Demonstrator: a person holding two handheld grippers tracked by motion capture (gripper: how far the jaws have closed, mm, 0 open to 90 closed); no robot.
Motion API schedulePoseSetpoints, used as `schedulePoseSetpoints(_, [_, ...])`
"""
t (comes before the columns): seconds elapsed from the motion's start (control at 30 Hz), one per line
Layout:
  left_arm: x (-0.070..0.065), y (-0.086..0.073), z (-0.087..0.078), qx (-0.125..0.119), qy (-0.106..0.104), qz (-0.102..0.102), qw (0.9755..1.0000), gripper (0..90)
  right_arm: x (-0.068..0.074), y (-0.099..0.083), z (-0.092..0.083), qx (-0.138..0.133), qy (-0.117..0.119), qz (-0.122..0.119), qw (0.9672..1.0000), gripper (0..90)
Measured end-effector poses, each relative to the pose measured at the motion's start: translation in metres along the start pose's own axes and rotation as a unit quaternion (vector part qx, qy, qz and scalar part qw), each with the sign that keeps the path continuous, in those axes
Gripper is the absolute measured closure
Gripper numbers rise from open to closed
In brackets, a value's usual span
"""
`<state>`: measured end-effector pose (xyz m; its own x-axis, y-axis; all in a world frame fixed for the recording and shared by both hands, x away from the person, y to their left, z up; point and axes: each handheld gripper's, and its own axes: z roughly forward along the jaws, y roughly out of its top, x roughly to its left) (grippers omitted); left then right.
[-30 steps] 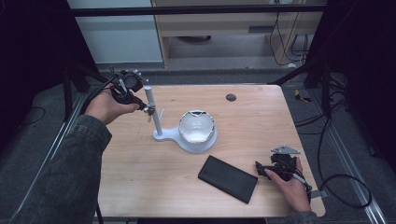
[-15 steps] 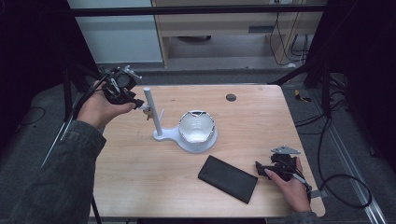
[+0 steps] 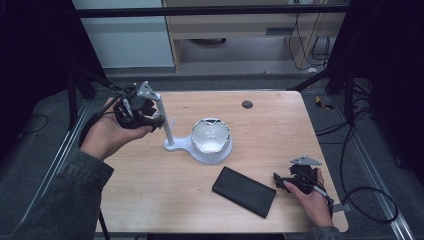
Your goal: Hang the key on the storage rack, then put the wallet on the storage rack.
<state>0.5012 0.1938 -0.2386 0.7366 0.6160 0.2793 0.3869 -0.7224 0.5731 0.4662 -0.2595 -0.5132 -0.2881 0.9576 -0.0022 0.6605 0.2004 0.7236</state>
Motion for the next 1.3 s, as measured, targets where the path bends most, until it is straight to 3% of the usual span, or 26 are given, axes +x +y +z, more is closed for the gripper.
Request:
schedulePoseSetpoints(0.33, [-0.033, -0.008, 0.022, -0.013, -0.029, 0.016, 0.9994, 48.7, 0.0, 0.0, 0.0, 0.0, 0.001, 0.001, 1.0, 0.5])
schedulePoseSetpoints(0.63, [-0.063, -0.025, 0.06, -0.016, -0.057, 0.02, 0.998, 47.0, 0.0, 0.0, 0.0, 0.0, 0.001, 0.002, 1.0, 0.5])
schedulePoseSetpoints(0.8, [-0.087, -0.041, 0.088, -0.04, -0.079, 0.015, 0.9959, 57.2, 0.0, 0.0, 0.0, 0.0, 0.0, 0.0, 1.0, 1.0])
schedulePoseSetpoints(0.87, [-0.09, -0.044, 0.094, -0.041, -0.082, 0.016, 0.9956, 63.0, 0.001, 0.0, -0.001, -0.001, 0.001, 0.001, 1.0, 2.2])
schedulePoseSetpoints(0.9, [-0.096, -0.05, 0.106, -0.041, -0.098, 0.014, 0.9942, 63.0, 0.001, 0.0, -0.001, 0.0, 0.002, 0.0, 1.0, 3.4])
schedulePoseSetpoints(0.93, [-0.098, -0.052, 0.113, -0.042, -0.107, 0.012, 0.9933, 70.0, 0.002, 0.002, -0.003, 0.001, 0.007, -0.006, 1.0, 5.9])
schedulePoseSetpoints(1.03, [-0.111, -0.064, 0.141, -0.026, -0.124, 0.018, 0.9918, 77.0, 0.004, 0.002, -0.007, -0.009, 0.007, -0.011, 0.9999, 9.0])
schedulePoseSetpoints(1.1, [-0.116, -0.072, 0.149, -0.038, -0.137, -0.002, 0.9898, 82.4, 0.007, 0.003, -0.011, -0.019, 0.005, -0.014, 0.9997, 11.2])
schedulePoseSetpoints(1.13, [-0.119, -0.075, 0.154, -0.03, -0.145, -0.001, 0.989, 84.7, 0.008, 0.004, -0.011, -0.022, 0.003, -0.017, 0.9996, 12.4])
schedulePoseSetpoints(1.2, [-0.122, -0.077, 0.156, -0.02, -0.142, 0.008, 0.9896, 87.3, 0.008, 0.005, -0.012, -0.025, 0.002, -0.019, 0.9995, 13.4])
schedulePoseSetpoints(1.23, [-0.128, -0.084, 0.16, -0.017, -0.13, 0.004, 0.9914, 88.8, 0.009, 0.006, -0.013, -0.032, 0.0, -0.024, 0.9992, 15.9])
schedulePoseSetpoints(1.3, [-0.134, -0.09, 0.164, -0.008, -0.133, 0.006, 0.991, 89.4, 0.01, 0.007, -0.015, -0.039, -0.003, -0.03, 0.9988, 18.8])
